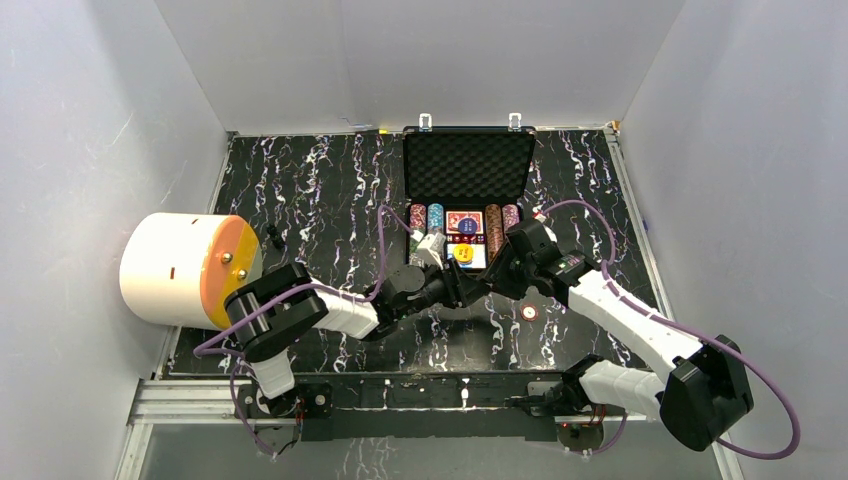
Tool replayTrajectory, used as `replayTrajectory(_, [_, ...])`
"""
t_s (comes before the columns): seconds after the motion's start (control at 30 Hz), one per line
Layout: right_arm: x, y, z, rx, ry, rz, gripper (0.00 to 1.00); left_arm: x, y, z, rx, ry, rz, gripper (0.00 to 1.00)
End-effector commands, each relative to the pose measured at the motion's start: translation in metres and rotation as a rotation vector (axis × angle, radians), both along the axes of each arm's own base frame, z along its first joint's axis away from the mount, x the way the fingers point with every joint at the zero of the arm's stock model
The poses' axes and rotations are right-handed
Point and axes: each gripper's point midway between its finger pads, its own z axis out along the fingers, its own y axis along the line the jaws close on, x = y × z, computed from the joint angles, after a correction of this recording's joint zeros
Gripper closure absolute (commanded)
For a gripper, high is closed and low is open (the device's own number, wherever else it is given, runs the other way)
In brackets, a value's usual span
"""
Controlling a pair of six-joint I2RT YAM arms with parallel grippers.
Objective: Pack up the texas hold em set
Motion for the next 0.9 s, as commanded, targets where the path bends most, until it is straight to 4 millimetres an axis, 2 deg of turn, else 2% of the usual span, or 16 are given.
replayTrajectory(0.0, [0.006, 0.01, 0.014, 0.053, -0.036, 0.0, 0.54, 0.007, -0.003, 0.016, -0.059, -0.052, 0.035, 0.65])
replayTrajectory(0.13, [0.006, 0.01, 0.013, 0.053, -0.03, 0.003, 0.54, 0.01, -0.003, 0.019, -0.066, -0.062, 0.047, 0.79])
replayTrajectory(0.27, [0.006, 0.01, 0.013, 0.052, -0.035, 0.004, 0.53, 0.012, -0.004, 0.023, -0.06, -0.093, 0.046, 0.98])
replayTrajectory(0.37, [0.014, 0.008, 0.024, 0.034, -0.089, 0.017, 0.41, 0.013, -0.002, 0.024, -0.042, -0.134, 0.043, 1.0])
replayTrajectory(0.47, [0.03, -0.01, 0.048, -0.043, -0.169, -0.003, 0.23, 0.01, 0.002, 0.026, -0.002, -0.217, -0.002, 1.0])
replayTrajectory(0.6, [0.061, -0.048, 0.082, -0.168, -0.296, -0.074, 0.19, 0.019, 0.009, 0.03, 0.037, -0.282, -0.094, 1.0])
replayTrajectory(0.67, [0.079, -0.07, 0.091, -0.213, -0.344, -0.081, 0.21, 0.03, 0.013, 0.032, 0.051, -0.296, -0.139, 1.0])
replayTrajectory(0.7, [0.086, -0.075, 0.093, -0.214, -0.358, -0.07, 0.23, 0.034, 0.014, 0.034, 0.056, -0.3, -0.164, 1.0])
replayTrajectory(0.77, [0.099, -0.085, 0.087, -0.222, -0.344, -0.053, 0.3, 0.044, 0.013, 0.036, 0.084, -0.332, -0.218, 1.0])
replayTrajectory(0.87, [0.112, -0.089, 0.073, -0.205, -0.303, -0.019, 0.51, 0.058, 0.004, 0.041, 0.152, -0.401, -0.302, 1.0])
